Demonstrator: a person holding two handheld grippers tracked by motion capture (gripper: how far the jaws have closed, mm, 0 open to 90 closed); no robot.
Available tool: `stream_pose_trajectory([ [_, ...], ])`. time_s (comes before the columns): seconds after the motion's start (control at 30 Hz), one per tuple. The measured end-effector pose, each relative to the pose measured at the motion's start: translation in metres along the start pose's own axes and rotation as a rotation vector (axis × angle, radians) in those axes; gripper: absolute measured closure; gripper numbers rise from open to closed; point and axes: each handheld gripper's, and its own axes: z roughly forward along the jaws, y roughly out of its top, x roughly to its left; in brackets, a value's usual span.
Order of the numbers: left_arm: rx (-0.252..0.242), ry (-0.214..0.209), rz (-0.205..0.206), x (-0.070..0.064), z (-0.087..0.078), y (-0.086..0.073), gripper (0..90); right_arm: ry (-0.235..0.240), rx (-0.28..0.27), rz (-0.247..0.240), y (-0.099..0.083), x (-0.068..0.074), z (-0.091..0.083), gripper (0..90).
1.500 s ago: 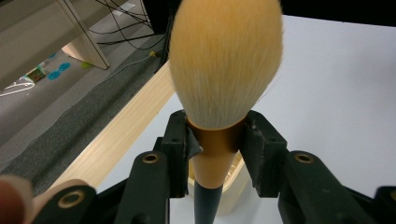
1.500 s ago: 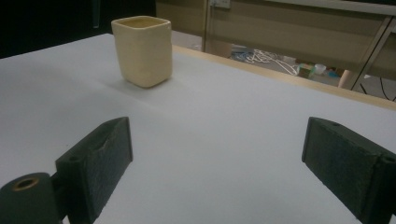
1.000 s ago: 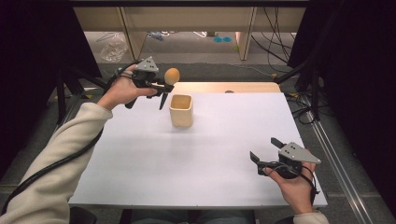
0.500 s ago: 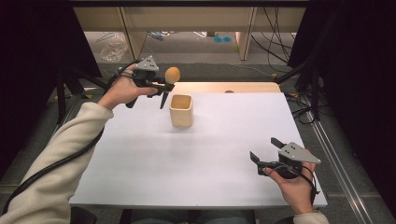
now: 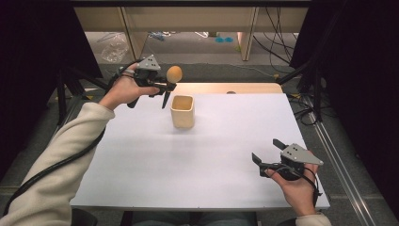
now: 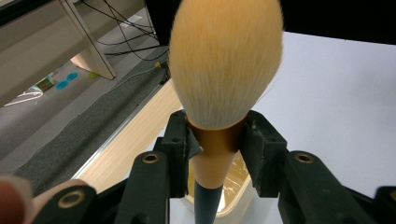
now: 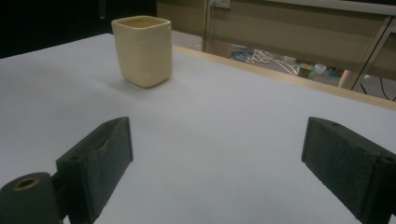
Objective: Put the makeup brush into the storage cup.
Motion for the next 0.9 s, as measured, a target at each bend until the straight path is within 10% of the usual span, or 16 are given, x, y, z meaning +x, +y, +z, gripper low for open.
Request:
stream_pose_trajectory([
  [0.9, -0.038, 0.0, -0.005, -0.0033, 0.0044, 0.0092, 64.7, -0.003, 0.001, 0.0, -0.0001, 0.0002, 0.0002, 9.9],
])
